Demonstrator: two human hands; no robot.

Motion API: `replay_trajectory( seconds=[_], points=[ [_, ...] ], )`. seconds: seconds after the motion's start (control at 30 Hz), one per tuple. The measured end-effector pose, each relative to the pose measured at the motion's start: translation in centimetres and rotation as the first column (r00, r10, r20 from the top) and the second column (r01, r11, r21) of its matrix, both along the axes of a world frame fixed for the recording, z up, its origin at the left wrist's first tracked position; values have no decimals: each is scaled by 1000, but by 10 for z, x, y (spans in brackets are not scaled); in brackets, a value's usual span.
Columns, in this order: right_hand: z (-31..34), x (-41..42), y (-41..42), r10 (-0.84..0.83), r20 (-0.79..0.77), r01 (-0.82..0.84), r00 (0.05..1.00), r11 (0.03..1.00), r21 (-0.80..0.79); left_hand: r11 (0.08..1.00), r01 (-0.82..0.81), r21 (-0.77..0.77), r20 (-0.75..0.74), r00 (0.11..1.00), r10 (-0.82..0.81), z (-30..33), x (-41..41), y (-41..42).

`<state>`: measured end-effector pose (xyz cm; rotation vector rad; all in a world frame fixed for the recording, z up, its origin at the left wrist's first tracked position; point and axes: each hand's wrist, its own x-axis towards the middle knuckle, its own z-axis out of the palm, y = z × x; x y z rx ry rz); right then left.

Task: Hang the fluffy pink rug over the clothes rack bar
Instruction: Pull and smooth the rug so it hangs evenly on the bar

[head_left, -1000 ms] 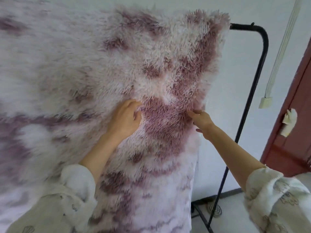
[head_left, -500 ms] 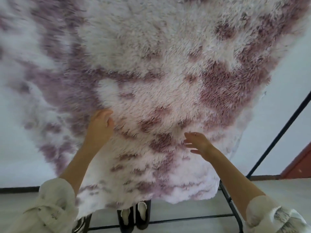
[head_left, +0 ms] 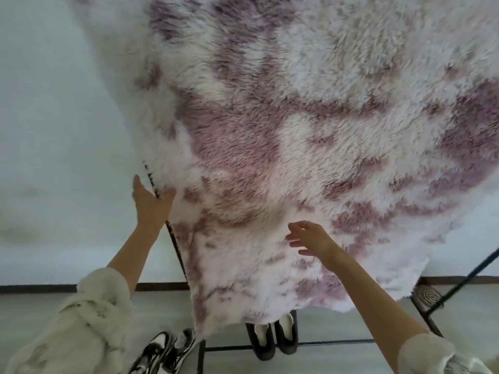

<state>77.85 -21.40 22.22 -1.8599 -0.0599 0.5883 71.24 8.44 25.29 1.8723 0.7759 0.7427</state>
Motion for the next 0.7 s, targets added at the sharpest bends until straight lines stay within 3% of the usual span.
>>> replay_trajectory(
  seconds=[0.23,0.37,0.43,0.53,0.63,0.7],
  points=[
    [4,-8,38,53,52,-52,997,999,-14,951,256,-176,56,967,-250,2,2,-3],
    [11,-12,56,48,158,-56,986,997,50,841,519,-150,104,855,-509,-4,-5,-33],
    [16,-18,67,38,259,-60,965,995,76,812,563,-153,45,825,-564,-17,-9,-44],
    [29,-26,83,47,426,-104,904,988,111,751,646,-136,-179,730,-660,-43,-9,-62],
    [38,-25,109,161,539,-138,827,987,-83,612,767,-191,-229,572,-788,-60,-8,-79],
    [32,-17,124,196,588,-28,785,959,-282,541,811,-221,-232,495,-837,-63,-9,-81]
  ],
)
